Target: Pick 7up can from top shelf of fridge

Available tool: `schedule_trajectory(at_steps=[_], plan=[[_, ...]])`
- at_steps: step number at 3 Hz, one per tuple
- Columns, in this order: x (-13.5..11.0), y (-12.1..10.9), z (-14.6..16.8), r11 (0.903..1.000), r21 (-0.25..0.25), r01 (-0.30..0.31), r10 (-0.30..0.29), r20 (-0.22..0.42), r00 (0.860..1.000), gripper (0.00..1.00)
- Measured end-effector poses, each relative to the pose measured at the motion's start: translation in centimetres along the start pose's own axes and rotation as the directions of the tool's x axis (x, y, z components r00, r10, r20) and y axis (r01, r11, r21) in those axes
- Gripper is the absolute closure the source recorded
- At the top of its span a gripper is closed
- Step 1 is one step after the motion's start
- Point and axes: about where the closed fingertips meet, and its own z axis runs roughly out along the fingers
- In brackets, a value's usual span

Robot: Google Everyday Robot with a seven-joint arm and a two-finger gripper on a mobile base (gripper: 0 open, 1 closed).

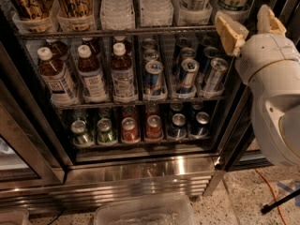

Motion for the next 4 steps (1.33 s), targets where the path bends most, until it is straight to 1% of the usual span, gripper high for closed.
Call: schedule_trajectory(at_steps=[1, 2, 3, 4], plan=[[-0.1, -0.5, 1.7, 1.0000, -0.004, 0.008, -0.008, 0.006, 1.000, 0.32], [1.0, -1.2, 4.1, 1.0000, -0.005, 0.003, -0.003, -0.006, 1.000, 0.32], [1.7, -1.4, 8.9, 0.9996, -0.027, 0.010, -0.010, 0.012, 1.000, 0.33], [2.0, -1.2, 9.3, 0.9996, -0.029, 0.004, -0.003, 0.011, 1.000, 0.33]])
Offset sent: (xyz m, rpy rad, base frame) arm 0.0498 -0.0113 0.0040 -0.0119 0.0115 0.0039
